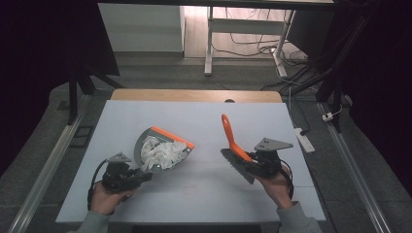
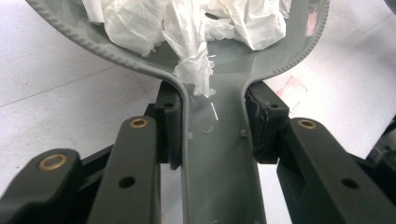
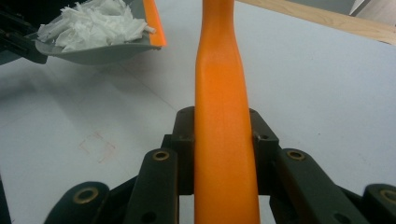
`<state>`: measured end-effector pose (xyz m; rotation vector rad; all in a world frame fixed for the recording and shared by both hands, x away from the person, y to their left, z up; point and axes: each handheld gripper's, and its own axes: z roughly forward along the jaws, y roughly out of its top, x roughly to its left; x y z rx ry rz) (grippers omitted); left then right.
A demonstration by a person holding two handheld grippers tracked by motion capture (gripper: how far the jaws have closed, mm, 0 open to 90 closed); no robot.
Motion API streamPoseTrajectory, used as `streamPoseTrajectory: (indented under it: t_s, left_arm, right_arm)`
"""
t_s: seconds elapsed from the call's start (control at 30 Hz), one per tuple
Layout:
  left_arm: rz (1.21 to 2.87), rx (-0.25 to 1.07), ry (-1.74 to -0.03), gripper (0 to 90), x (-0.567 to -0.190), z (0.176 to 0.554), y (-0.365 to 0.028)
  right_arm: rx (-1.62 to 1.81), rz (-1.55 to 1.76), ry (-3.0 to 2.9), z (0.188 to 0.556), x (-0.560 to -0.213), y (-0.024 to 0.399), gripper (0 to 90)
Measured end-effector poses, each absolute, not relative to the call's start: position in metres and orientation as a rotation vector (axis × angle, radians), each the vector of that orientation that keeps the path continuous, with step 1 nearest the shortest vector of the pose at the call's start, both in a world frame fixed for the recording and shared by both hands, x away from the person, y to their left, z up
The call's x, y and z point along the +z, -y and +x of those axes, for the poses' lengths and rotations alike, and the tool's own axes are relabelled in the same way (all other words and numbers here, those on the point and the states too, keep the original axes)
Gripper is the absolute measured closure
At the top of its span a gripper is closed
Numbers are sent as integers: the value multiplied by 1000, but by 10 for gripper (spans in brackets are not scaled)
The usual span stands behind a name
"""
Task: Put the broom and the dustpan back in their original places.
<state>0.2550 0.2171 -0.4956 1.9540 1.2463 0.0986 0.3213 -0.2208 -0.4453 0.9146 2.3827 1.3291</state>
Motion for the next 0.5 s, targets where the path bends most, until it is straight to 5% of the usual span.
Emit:
streamPoseTrajectory:
  t_s: [0.5]
  left_arm:
    - [1867,160,-1341,615,-495,251,-220]
  right_arm:
    - [1361,966,-2405,317,-449,235,704]
